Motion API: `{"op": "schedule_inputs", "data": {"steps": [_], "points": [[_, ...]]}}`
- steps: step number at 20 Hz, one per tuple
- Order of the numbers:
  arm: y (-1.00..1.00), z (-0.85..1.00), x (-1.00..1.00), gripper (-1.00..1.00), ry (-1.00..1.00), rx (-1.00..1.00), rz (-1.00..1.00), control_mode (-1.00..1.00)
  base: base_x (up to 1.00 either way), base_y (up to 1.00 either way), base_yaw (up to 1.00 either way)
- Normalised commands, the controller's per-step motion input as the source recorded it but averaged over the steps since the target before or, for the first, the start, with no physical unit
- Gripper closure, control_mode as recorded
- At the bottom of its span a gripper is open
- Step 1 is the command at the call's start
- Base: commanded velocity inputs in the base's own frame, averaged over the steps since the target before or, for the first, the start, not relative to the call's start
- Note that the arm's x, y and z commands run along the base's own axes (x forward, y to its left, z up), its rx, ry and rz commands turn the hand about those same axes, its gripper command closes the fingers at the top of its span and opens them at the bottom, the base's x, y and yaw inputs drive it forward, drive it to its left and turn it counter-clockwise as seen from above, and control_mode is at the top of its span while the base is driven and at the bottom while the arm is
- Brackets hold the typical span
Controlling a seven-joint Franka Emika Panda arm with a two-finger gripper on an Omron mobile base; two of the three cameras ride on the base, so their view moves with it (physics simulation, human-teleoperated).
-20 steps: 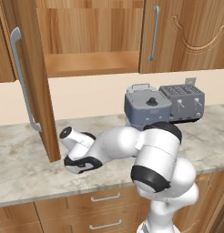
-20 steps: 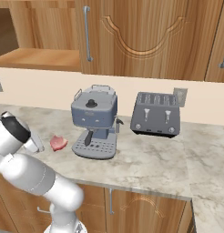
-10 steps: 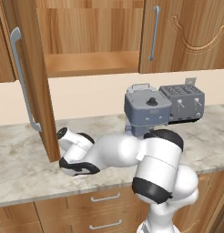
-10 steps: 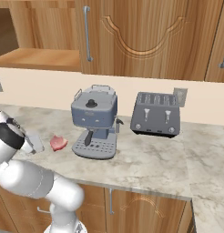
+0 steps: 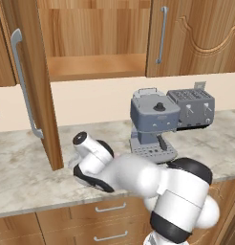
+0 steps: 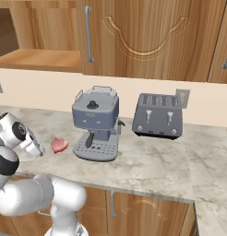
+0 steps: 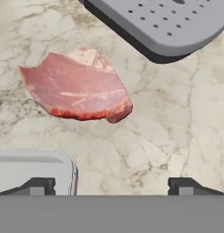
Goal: Retrieve the tupperware from the cabinet, then place the raw meat into the tupperware to avoid contamination.
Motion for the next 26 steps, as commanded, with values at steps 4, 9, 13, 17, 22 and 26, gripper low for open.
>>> {"op": "schedule_inputs", "data": {"steps": [4,9,13,17,22,26], "points": [[-0.38,0.27,0.0,-1.0,-0.14,0.14,0.07,-1.0,0.0,0.0,0.0],[-0.37,0.04,0.02,-1.0,-0.16,0.24,0.21,-1.0,0.0,0.0,0.0],[-0.36,0.04,0.11,-1.0,-0.06,0.23,0.24,-1.0,0.0,0.0,0.0],[-0.23,0.22,0.12,-1.0,0.06,0.22,0.14,-1.0,0.0,0.0,0.0],[-0.08,0.12,0.06,-1.0,0.08,0.11,0.0,-1.0,0.0,0.0,0.0],[0.0,0.0,0.11,-1.0,0.01,0.0,0.0,-1.0,0.0,0.0,0.0]]}}
